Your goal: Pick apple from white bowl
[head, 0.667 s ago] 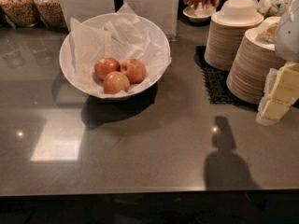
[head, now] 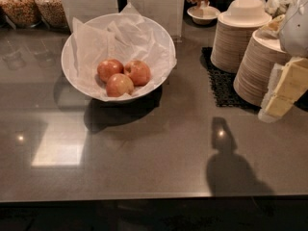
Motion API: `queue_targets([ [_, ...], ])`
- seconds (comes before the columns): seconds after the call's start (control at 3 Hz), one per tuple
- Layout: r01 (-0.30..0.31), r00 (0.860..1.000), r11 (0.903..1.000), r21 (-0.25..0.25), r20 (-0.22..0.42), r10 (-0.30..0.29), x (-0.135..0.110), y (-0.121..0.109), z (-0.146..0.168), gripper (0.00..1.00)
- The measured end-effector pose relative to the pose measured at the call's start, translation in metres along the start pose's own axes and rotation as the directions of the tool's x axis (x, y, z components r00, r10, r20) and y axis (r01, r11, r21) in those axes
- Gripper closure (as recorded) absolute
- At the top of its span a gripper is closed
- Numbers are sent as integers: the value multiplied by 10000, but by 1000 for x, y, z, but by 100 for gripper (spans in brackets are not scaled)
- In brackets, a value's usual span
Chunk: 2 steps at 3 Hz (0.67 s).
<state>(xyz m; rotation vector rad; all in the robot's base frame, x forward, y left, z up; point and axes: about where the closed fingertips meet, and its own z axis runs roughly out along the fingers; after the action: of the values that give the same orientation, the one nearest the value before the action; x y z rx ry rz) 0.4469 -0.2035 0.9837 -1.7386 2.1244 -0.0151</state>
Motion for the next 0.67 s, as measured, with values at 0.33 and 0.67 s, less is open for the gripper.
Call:
queue_targets([
  [0.33,1501,9624,9883,285,2246,-1527,-54,-32,-9,0],
  [0.67,3156,8382,9368,1511,4183,-3499,-126,-49,-60,0],
])
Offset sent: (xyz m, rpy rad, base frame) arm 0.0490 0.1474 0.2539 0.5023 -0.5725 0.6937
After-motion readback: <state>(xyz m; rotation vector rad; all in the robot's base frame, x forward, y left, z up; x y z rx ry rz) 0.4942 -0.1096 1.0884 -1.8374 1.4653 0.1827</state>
